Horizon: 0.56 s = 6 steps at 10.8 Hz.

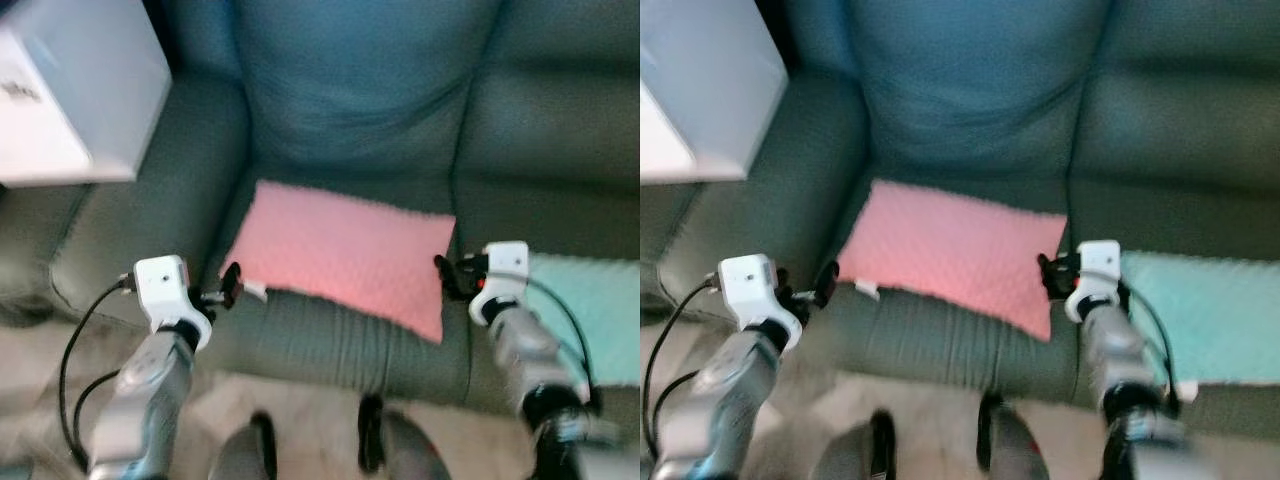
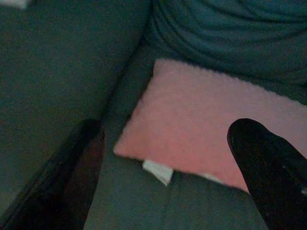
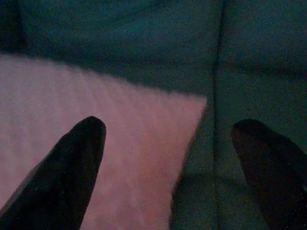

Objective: Move the pillow to the sofa

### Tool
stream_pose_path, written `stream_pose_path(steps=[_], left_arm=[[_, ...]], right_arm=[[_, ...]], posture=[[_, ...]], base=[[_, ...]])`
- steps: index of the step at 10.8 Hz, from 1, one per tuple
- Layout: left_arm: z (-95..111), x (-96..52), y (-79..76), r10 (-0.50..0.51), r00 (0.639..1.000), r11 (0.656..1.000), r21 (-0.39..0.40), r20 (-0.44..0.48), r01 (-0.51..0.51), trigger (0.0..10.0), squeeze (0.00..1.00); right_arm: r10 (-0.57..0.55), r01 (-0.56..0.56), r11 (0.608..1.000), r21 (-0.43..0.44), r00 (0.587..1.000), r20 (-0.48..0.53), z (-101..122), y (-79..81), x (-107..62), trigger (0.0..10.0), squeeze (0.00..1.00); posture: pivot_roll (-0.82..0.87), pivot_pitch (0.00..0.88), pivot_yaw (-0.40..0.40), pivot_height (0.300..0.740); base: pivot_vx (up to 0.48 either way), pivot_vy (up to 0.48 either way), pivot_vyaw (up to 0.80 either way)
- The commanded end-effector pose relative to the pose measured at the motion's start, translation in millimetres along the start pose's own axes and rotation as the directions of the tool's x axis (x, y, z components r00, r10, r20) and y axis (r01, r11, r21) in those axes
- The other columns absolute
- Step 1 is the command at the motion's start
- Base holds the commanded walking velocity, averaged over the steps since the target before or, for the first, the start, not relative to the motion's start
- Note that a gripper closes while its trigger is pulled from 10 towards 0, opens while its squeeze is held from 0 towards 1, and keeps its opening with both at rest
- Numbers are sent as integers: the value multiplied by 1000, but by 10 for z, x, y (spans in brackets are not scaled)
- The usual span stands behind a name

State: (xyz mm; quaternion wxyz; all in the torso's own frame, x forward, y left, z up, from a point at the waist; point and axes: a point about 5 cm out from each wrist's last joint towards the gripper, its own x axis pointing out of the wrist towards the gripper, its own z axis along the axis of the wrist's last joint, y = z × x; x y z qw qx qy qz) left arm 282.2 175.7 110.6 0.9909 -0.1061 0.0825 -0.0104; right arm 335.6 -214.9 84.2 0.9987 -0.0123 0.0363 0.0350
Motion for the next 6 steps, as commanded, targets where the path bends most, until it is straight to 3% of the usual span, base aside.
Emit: stream_pose_path(steps=[1,3,6], left_arm=[[-74,-25,87,30,999,999,12,-14,-30,10000,0],[-105,-6,83,20,1000,998,53,10,-21,10000,0],[-90,68,46,34,997,997,63,70,-38,10000,0]], right_arm=[[0,-1,1000,16,999,40,44,66,-45,10000,0],[26,-32,997,67,995,98,132,287,-177,10000,0],[54,-70,988,139,992,114,287,534,-275,10000,0]], posture=[[-53,59,28,740],[-85,0,29,740],[-98,0,24,740]], base=[[0,0,0],[0,0,0],[0,0,0]])
